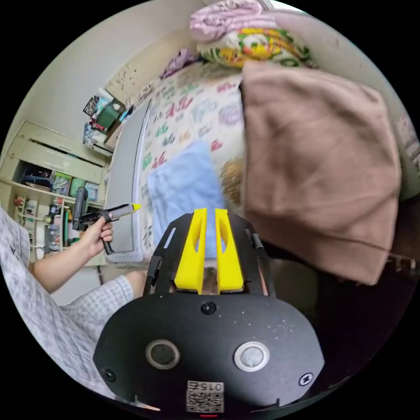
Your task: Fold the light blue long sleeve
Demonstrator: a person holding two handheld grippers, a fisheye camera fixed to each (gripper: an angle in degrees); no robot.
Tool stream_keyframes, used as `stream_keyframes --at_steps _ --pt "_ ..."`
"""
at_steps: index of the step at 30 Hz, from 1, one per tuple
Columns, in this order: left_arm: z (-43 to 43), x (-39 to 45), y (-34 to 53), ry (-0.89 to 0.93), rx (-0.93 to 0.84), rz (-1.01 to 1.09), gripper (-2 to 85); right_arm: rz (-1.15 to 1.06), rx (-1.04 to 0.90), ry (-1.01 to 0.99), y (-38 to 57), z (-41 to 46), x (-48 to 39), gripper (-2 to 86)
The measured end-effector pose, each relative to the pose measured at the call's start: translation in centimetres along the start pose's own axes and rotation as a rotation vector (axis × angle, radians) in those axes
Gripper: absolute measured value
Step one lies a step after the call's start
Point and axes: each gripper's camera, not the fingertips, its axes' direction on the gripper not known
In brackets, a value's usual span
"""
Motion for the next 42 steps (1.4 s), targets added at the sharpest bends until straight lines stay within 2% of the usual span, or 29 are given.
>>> stream_keyframes --at_steps 2,4,10,14,21,24,27,30,33,38,42 --pt "-0.1 -2.2 4.4 -0.007 -0.033 -0.138 5.7 -0.062 -0.136 -0.157 0.0 6.0 -4.3 5.6" --pt "0.4 -2.6 6.7 -0.018 -0.070 -0.185 5.7 -0.163 -0.224 -0.228 -0.4 9.6 -7.8 7.4" --pt "1.7 -1.1 9.6 0.064 -0.107 -0.192 2.9 -0.404 -0.519 -0.157 0.2 19.6 -15.4 11.6" --pt "1.4 -0.2 10.0 0.090 -0.084 -0.170 2.0 -0.504 -0.500 0.107 1.2 22.4 -18.4 9.3" --pt "0.3 0.3 9.9 0.103 -0.052 -0.179 0.9 -0.563 -0.512 0.210 1.6 23.3 -20.8 11.3" --pt "0.3 1.0 9.9 0.100 -0.042 -0.181 0.8 -0.541 -0.541 0.240 1.2 23.8 -21.6 10.9" --pt "0.5 1.9 9.8 0.102 -0.040 -0.194 1.0 -0.558 -0.542 0.259 0.8 23.9 -21.4 6.1" --pt "0.9 3.0 9.3 0.138 -0.039 -0.194 1.8 -0.427 -0.573 0.094 -1.3 22.2 -18.8 1.2" --pt "1.8 4.5 8.4 0.179 -0.052 -0.171 3.6 -0.240 -0.450 -0.022 -3.8 17.0 -14.0 0.2" --pt "4.9 7.1 7.0 0.225 -0.083 -0.167 6.4 -0.004 -0.222 -0.025 -6.7 7.1 -4.7 0.0" --pt "7.4 8.9 6.1 0.116 -0.094 -0.171 8.8 0.008 -0.187 0.032 -7.1 4.5 -2.6 0.0"
